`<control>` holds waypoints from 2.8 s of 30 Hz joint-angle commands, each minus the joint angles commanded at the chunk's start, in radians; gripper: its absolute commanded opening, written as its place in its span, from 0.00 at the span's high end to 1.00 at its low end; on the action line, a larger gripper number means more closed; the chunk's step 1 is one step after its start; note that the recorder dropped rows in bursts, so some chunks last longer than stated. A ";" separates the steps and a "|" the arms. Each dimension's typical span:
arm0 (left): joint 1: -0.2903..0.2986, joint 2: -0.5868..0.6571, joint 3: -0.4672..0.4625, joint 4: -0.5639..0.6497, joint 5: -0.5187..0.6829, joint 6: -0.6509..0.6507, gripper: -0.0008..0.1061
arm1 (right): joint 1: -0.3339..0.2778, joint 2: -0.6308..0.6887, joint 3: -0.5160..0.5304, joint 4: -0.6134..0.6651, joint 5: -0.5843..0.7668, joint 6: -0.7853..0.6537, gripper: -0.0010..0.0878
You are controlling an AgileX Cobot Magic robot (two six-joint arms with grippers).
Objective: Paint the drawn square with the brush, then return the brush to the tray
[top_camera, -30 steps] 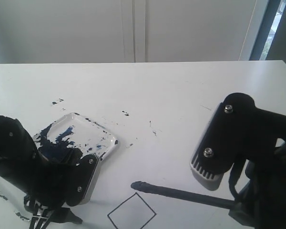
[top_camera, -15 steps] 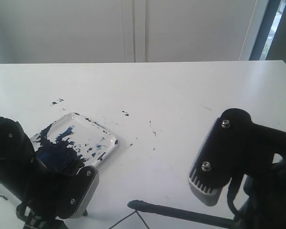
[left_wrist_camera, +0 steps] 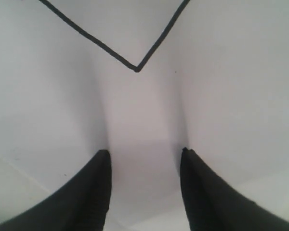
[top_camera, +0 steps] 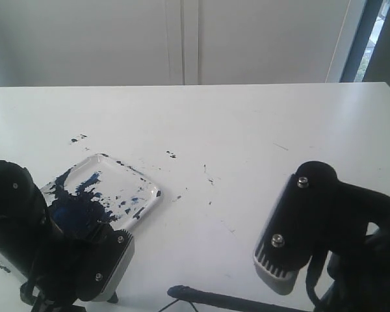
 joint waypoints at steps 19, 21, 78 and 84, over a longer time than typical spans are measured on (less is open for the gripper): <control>0.000 0.000 0.000 -0.071 -0.163 -0.019 0.52 | 0.001 0.045 -0.026 -0.011 -0.069 0.005 0.99; 0.000 0.002 0.000 -0.071 -0.199 -0.019 0.52 | 0.001 0.035 -0.040 -0.015 -0.072 0.005 0.99; 0.000 -0.104 0.021 -0.036 -0.042 -0.084 0.52 | 0.002 0.058 0.012 0.037 -0.086 0.033 0.99; 0.000 -0.104 0.021 -0.047 -0.048 -0.083 0.52 | 0.002 0.076 0.012 0.055 -0.107 0.024 0.99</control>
